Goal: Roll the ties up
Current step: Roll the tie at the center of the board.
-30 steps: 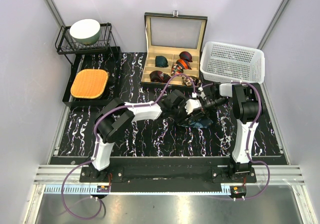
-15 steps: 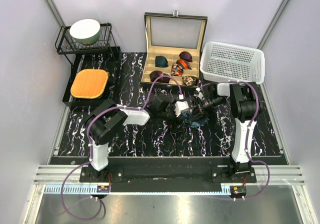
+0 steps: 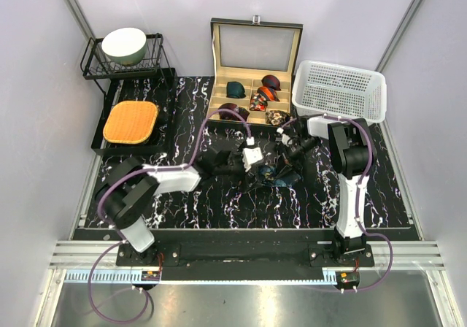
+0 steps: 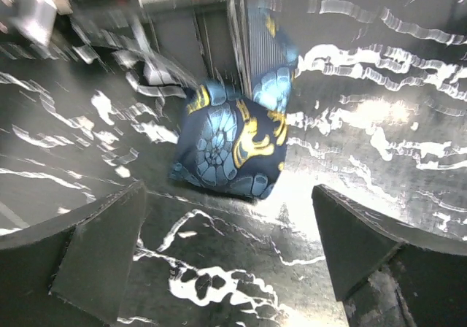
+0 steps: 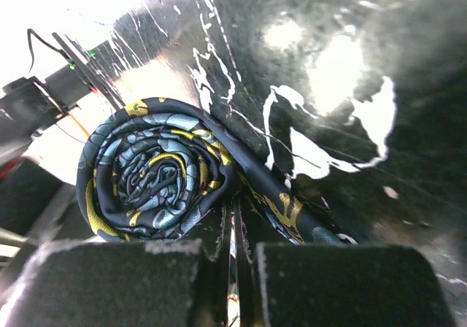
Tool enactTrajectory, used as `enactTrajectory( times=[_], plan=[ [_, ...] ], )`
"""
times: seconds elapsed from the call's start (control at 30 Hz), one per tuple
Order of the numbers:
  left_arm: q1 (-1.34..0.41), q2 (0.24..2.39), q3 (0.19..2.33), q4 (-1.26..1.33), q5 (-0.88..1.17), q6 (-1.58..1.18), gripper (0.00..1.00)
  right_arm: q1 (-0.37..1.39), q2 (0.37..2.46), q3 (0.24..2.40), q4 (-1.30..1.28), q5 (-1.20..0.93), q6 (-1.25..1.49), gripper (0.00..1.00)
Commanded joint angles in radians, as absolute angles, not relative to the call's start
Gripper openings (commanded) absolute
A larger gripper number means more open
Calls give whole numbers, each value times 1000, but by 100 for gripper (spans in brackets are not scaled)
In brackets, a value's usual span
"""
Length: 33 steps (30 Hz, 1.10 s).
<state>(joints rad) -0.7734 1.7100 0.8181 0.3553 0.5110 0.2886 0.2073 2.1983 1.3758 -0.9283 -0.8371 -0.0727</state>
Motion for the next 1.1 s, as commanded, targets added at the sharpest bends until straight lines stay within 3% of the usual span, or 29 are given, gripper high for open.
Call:
enactTrajectory(
  times=[0.0, 0.07, 0.1, 0.2, 0.83, 0.93, 0.97, 1.07],
  plan=[
    [-769, 1594, 691, 647, 488, 260, 99, 262, 2293, 1370, -916, -571, -156, 0],
    [-762, 1604, 718, 620, 533, 253, 99, 270, 2306, 1391, -945, -580, -184, 0],
    [-756, 1611, 759, 456, 585, 337, 99, 268, 2321, 1400, -959, -587, -192, 0],
    [-750, 1666, 870, 322, 678, 365, 99, 275, 2338, 1428, -991, -610, -216, 0],
    [-792, 1913, 940, 529, 587, 340, 99, 279, 2353, 1437, -991, -661, -212, 0],
    [-801, 1919, 928, 520, 609, 383, 81, 279, 2358, 1437, -996, -663, -216, 0],
    [-802, 1919, 922, 500, 614, 400, 67, 279, 2356, 1437, -996, -661, -216, 0],
    [-801, 1919, 923, 431, 583, 420, 43, 279, 2347, 1433, -999, -666, -218, 0]
  ],
)
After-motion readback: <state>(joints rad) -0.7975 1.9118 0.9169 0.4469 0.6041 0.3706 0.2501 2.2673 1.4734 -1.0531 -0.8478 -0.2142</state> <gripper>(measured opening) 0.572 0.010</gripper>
